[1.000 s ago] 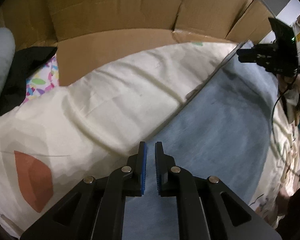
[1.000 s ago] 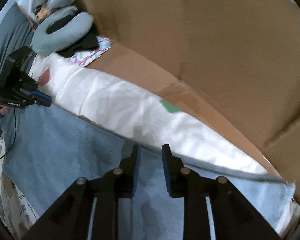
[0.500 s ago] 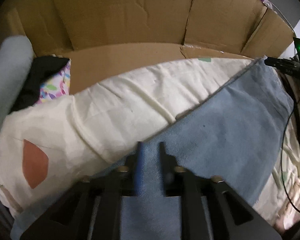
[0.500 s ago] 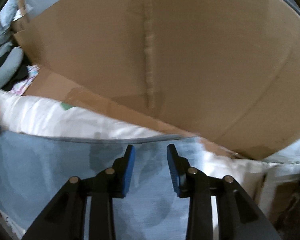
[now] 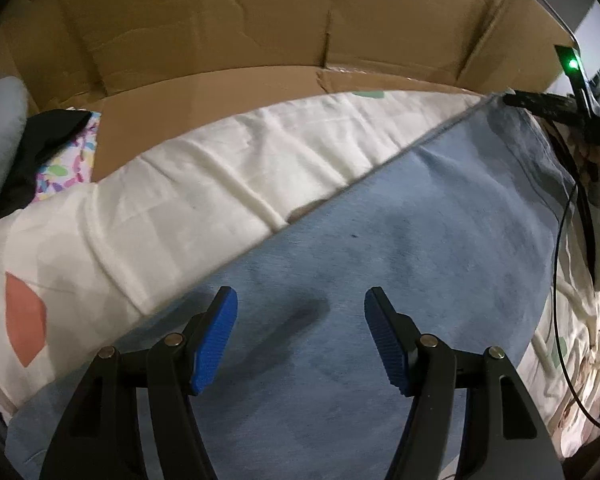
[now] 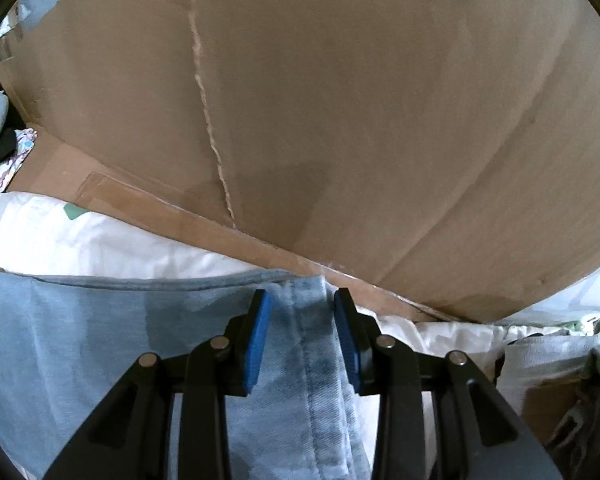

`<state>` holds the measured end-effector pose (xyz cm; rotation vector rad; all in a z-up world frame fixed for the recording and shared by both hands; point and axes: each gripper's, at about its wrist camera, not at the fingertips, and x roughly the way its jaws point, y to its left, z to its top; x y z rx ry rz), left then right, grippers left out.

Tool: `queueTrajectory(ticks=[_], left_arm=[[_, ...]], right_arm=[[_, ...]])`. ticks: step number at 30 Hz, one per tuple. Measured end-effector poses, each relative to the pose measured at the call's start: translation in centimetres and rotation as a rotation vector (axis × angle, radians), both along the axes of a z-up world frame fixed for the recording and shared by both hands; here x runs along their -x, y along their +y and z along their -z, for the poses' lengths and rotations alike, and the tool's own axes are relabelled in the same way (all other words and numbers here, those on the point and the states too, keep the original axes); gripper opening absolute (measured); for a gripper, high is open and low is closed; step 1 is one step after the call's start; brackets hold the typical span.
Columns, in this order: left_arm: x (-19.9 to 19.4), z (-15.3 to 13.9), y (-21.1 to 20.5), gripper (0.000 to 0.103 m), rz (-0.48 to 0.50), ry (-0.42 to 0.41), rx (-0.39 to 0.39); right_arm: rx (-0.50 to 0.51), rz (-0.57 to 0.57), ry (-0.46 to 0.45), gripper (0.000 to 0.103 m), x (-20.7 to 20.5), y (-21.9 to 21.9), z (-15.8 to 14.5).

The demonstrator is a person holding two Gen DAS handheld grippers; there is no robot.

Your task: Fold clothes

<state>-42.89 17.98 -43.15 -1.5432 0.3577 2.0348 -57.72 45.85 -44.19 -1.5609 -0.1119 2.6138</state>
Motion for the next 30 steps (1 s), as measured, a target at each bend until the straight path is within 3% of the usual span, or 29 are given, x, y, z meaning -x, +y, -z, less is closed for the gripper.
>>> queueTrajectory(ticks=[2, 4, 7, 16, 24, 30], left_arm=[[-0.3, 0.1, 0.5, 0.067, 0.015, -0.004, -0.009], [-0.5, 0.3, 0.9, 0.067, 0.028, -0.007, -0.016], [-0.5, 0.5, 1.2, 0.067, 0.031, -0.012, -0.022], [0.0, 0.6, 1.4, 0.067, 0.000, -0.021, -0.056], [-0.2, 1.3, 2.1, 0.067, 0.003, -0.035, -0.056], [-0.6, 1.4, 3.1, 0.067, 0.014, -0.035, -0.066]], right_arm=[[0.010, -0.004, -0.004, 0.031, 0.0, 0.2, 0.4], [0.037, 0.008, 0.002, 0.020, -0.1, 0.7, 0.5], [0.029, -0.003, 0.041, 0.017, -0.6, 0.7, -0.2], [0.009, -0.001, 0.113, 0.017, -0.5, 0.4, -2.3], [0.035, 0.024, 0.011, 0.018, 1.4, 1.0, 0.4], [0.045, 0.008, 0.026, 0.022, 0.0, 0.9, -2.6]])
